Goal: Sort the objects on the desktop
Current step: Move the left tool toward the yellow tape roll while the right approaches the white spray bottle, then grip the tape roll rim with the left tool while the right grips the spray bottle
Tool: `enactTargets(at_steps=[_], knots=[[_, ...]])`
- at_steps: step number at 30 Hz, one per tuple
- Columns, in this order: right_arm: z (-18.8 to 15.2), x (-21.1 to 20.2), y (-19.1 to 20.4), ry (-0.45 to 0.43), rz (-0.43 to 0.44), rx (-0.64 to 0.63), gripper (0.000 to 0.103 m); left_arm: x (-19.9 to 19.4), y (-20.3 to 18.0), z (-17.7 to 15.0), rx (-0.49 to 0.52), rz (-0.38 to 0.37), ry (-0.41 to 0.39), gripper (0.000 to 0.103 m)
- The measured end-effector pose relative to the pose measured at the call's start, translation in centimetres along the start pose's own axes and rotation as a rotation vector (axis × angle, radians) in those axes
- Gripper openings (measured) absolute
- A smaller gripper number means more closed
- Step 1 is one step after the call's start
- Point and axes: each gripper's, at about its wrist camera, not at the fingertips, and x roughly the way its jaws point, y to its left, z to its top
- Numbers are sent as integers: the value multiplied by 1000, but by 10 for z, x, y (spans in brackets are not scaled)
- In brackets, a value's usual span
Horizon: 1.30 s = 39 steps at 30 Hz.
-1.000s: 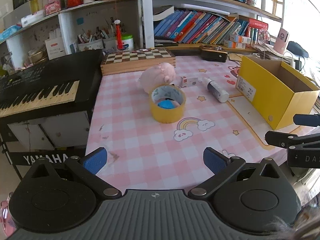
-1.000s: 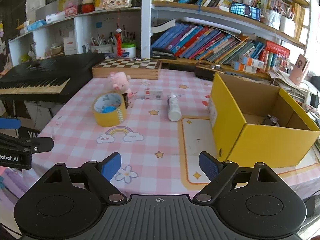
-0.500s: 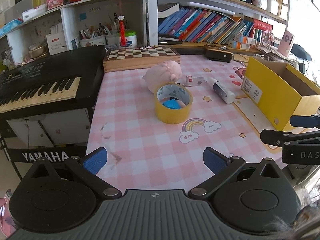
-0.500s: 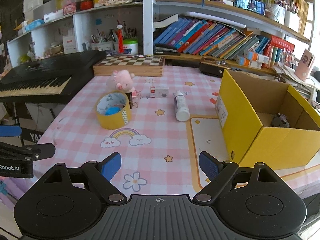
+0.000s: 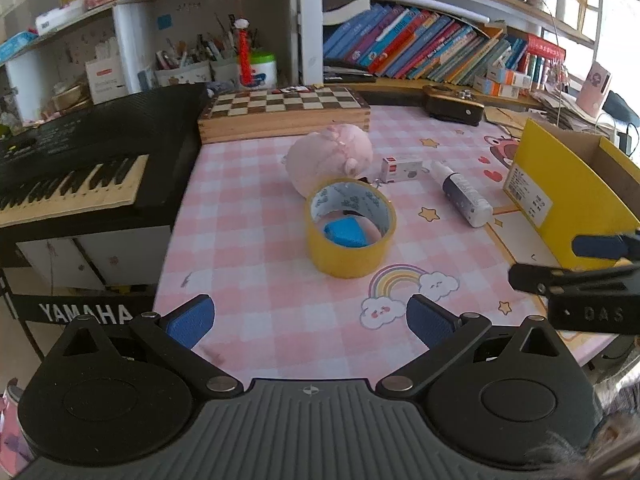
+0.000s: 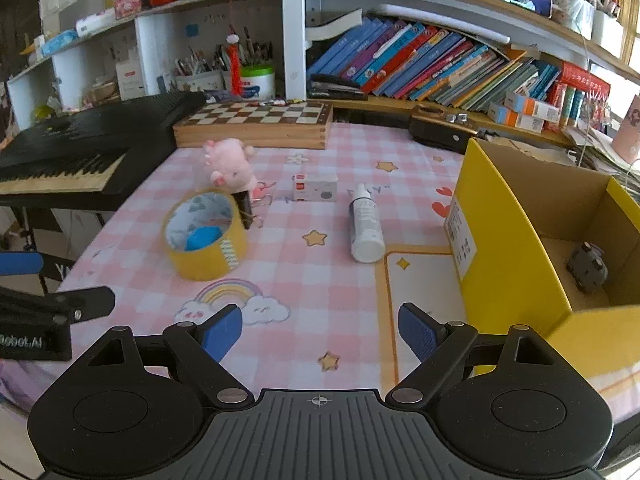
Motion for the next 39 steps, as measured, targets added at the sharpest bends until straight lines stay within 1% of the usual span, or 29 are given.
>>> enactTargets(at_steps=[3,10,16,22,28,33,36,39], knots=[[6,14,-6,9,1,9,88,12,-6,7,13,5,6,103],[26,50,-19,34,7,13,87,50,-15,25,4,29,37,103],[46,85,-29,70,23,31,87,79,-26,40,42,31,50,103],[57,114,-35,99,32,19,87,102,-26,52,28,18,69,103],[61,138,-38,138,43,14,87,123,-34,54,55,6,107,98],[60,153,-36,181,52,0,86,135,-37,52,67,7,139,87],[58,156,-34,170,51,-18,86,141,-36,50,50,-10,158,81],[59,158,-32,154,57,-24,82,142,-35,49,37,-13,156,80]])
